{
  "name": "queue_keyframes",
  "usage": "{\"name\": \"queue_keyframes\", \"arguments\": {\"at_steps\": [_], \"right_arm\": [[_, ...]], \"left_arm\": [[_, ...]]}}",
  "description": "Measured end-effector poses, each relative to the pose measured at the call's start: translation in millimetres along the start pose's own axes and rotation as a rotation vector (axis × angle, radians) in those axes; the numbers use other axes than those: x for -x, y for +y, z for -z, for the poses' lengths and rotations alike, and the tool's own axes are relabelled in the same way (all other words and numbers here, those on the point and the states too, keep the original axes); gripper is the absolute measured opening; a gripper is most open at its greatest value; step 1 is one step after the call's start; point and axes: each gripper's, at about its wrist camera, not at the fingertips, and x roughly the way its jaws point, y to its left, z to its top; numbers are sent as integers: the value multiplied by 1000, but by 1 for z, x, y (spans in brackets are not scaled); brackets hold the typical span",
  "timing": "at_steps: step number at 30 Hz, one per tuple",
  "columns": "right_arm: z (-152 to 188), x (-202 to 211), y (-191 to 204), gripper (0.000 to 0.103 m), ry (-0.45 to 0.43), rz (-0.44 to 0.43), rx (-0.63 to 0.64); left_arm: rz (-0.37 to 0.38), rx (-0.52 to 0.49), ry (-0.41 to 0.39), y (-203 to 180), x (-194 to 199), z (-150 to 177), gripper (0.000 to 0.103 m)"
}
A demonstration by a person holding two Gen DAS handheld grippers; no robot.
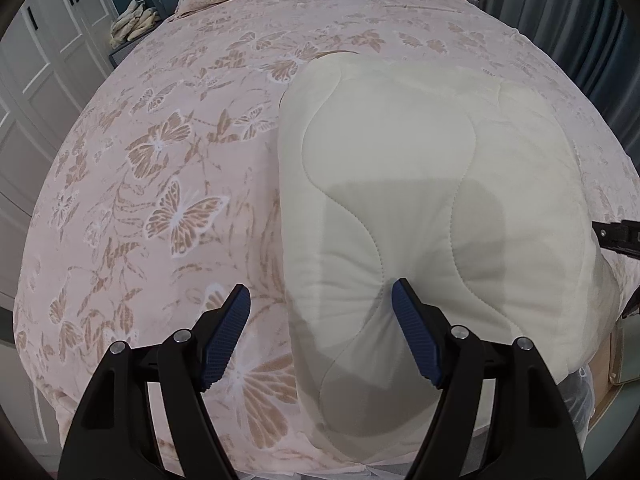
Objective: Fold large clothes
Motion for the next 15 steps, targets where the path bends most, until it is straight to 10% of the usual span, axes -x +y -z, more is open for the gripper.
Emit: {"name": "queue_keyframes", "arguments": {"at_steps": [15], "right_arm": [[-14, -63, 44, 42, 149, 225, 272]], "left_arm": [[-14, -12, -6, -5, -12, 0, 72]]}}
